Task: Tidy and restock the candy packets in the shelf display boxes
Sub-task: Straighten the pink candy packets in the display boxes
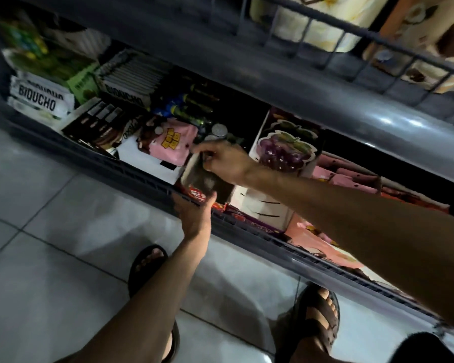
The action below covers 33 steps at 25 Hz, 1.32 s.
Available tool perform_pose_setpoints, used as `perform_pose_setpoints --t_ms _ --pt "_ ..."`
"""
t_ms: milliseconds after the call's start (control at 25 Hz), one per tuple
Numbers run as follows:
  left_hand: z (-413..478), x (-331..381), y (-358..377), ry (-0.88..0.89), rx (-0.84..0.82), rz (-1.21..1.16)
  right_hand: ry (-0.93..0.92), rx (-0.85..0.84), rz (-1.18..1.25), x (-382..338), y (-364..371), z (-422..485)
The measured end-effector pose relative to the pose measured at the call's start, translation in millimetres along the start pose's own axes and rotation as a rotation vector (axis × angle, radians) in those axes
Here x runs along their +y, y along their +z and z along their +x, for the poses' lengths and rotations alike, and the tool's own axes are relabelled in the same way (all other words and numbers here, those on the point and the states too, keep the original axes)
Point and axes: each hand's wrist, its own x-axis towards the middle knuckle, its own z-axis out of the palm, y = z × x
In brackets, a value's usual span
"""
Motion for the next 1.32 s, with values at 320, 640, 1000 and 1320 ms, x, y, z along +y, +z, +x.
perform_pose_setpoints --t_ms 320,640,1000,1320 --pt "7 -15 -2 0.064 0.008 0.202 0.231 -0.046 0.275 -18 36 80" --pt "3 -15 4 0.009 0.022 0.212 0.074 0.549 0.396 -25 23 31" --pt "-54 -28 31 0.086 -0.02 0.159 0.043 0.665 0.256 54 -48 -164" --pt "-81 -29 73 0.093 -0.074 0.185 0.32 0.695 0.346 141 -73 -264"
